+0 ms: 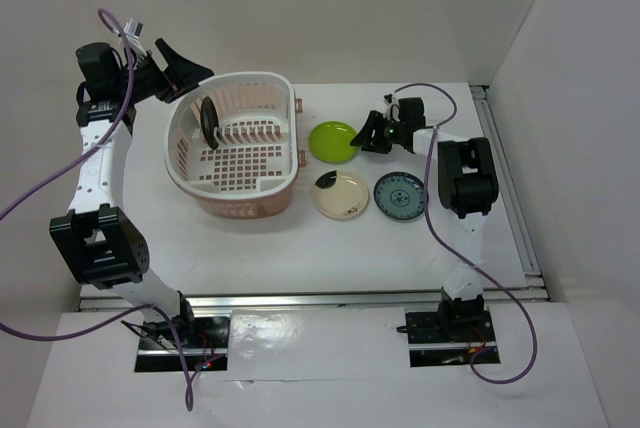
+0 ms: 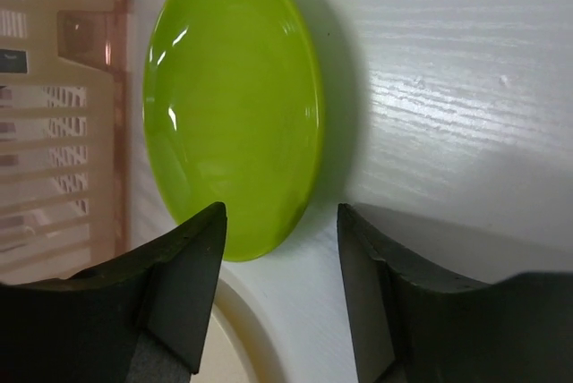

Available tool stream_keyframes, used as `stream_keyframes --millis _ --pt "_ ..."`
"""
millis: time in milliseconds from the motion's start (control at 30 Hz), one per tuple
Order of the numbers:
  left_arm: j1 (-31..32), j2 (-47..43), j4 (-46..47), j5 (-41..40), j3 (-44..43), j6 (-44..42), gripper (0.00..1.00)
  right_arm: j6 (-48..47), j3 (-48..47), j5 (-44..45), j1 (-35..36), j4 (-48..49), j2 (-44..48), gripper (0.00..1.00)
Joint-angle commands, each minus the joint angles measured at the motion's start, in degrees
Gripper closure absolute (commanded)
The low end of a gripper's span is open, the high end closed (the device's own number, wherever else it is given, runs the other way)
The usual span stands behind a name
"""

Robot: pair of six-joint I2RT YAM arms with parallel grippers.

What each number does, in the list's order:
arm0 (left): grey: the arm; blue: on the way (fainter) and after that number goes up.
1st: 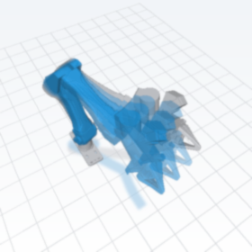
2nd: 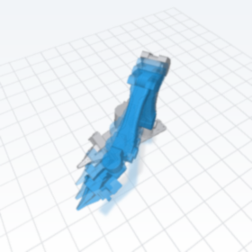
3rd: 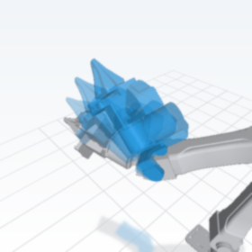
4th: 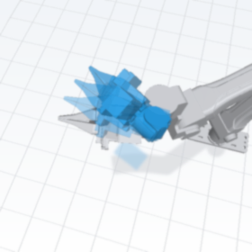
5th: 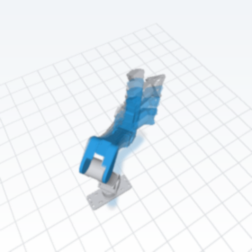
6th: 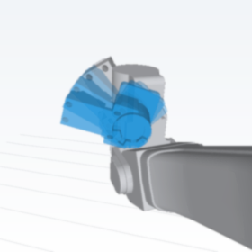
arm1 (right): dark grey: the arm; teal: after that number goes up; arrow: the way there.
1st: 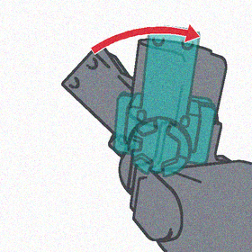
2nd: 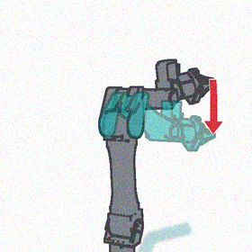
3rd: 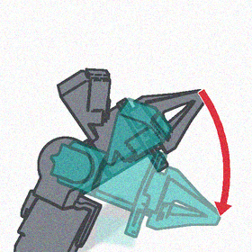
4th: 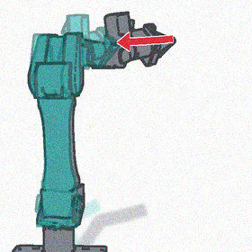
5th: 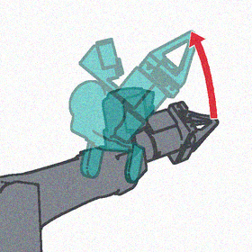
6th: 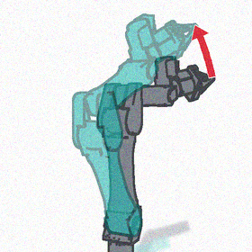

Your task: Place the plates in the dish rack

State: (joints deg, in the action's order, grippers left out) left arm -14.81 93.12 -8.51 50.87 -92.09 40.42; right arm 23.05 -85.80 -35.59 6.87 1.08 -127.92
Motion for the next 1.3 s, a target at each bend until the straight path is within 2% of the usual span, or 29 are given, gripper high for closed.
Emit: stream_keyframes --millis 0,100,200,567,633,700,733,800,933,1033,1167,1267 --pt "-0.22 -2.94 -0.72 -2.7 0.95 -2.45 0.0 1.03 -1.56 3.6 -0.02 -1.6 -3.48 0.42" --pt "-0.22 -3.47 -1.33 -4.46 1.48 -3.06 0.0 2.26 -1.56 4.38 0.51 -1.61 -4.09 0.45" --pt "-0.22 -4.0 -2.03 -5.17 2.09 -3.59 0.0 2.79 -2.09 4.92 0.51 -2.13 -5.41 0.53" --pt "-0.22 -4.0 -2.56 -7.1 2.62 -3.6 0.0 6.83 -4.28 5.01 0.51 -3.81 -7.17 0.63" --pt "-0.22 -4.0 -3.18 -8.24 2.62 -4.13 0.0 6.83 -4.82 5.54 0.51 -4.94 -7.69 0.67" --pt "-0.22 -4.53 -3.18 -8.77 3.15 -4.13 0.0 6.83 -5.43 6.06 0.51 -4.95 -7.7 0.76" --pt "-0.22 -4.53 -3.7 -9.29 3.67 -4.65 0.0 7.44 -5.43 7.11 0.51 -5.73 -7.7 0.88" --pt "-0.22 -5.05 -3.7 -10.08 4.29 -4.65 0.0 8.15 -5.43 8.86 0.51 -6.27 -7.7 1.0" --pt "-0.22 -5.06 -4.32 -10.71 4.29 -5.27 0.0 11.83 -4.56 11.32 -0.8 -6.88 -5.95 1.0" --pt "0.3 -5.06 -4.32 -10.18 3.77 -5.8 0.0 14.91 -1.75 12.82 -1.6 -3.29 -1.47 1.0" --pt "2.41 -3.66 -6.34 -12.46 0.69 -7.55 0.0 19.04 -1.21 15.46 -3.35 -1.08 4.85 1.0" --pt "3.99 -2.95 -11.15 -15.79 -4.48 -10.53 0.0 19.58 -1.21 18.61 -3.97 0.14 8.46 1.0"
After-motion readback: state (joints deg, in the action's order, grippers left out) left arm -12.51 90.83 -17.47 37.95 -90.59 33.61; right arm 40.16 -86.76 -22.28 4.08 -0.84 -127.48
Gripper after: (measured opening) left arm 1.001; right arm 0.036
